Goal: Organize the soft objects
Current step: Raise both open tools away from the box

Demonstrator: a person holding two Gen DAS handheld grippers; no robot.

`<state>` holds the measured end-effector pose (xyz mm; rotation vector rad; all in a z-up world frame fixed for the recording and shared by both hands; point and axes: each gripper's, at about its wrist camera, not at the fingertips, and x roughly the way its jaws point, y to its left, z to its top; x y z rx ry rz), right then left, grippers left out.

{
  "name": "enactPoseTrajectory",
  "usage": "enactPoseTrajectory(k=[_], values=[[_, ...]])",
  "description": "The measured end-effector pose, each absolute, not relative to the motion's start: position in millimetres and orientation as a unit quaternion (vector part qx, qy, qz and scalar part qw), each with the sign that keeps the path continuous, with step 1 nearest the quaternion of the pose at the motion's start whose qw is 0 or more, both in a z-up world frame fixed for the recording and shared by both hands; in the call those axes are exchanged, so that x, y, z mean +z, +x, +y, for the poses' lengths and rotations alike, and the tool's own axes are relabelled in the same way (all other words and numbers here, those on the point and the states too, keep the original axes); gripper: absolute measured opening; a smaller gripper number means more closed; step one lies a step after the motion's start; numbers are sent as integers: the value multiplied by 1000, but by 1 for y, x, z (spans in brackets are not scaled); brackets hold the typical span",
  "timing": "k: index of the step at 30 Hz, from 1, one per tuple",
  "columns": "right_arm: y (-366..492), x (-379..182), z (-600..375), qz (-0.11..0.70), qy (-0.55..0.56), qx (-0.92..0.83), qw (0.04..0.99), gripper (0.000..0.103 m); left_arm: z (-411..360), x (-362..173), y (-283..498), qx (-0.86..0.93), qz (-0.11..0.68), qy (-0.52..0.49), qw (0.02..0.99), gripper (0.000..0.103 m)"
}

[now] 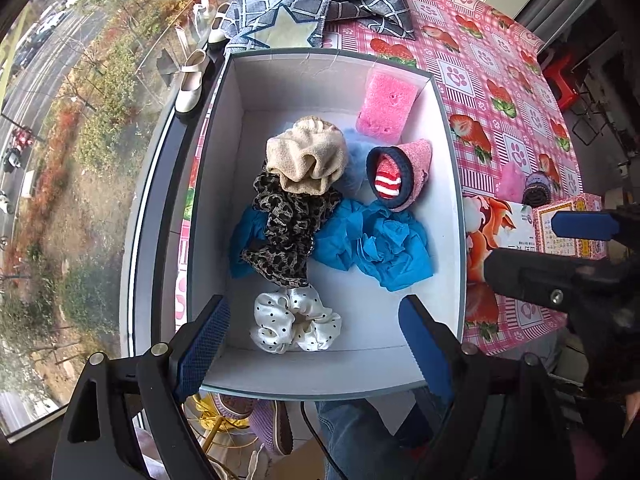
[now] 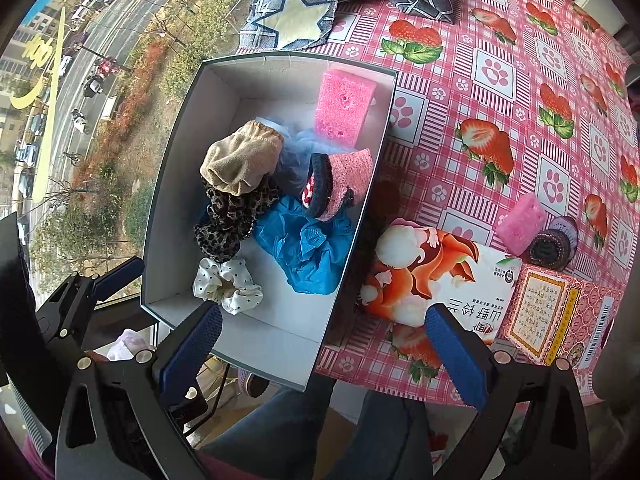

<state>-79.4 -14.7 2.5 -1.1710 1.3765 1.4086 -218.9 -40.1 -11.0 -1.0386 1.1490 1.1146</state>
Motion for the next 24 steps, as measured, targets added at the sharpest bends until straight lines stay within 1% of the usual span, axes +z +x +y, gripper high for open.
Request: enactPoseTrajectory(k=[19, 24], values=[[-83, 10, -19, 550, -452, 563, 420, 102, -38, -5, -225, 480, 489, -443, 579, 88], [-83, 12, -19, 550, -451, 563, 420, 102, -37, 3, -236, 487, 455, -452, 592, 88]])
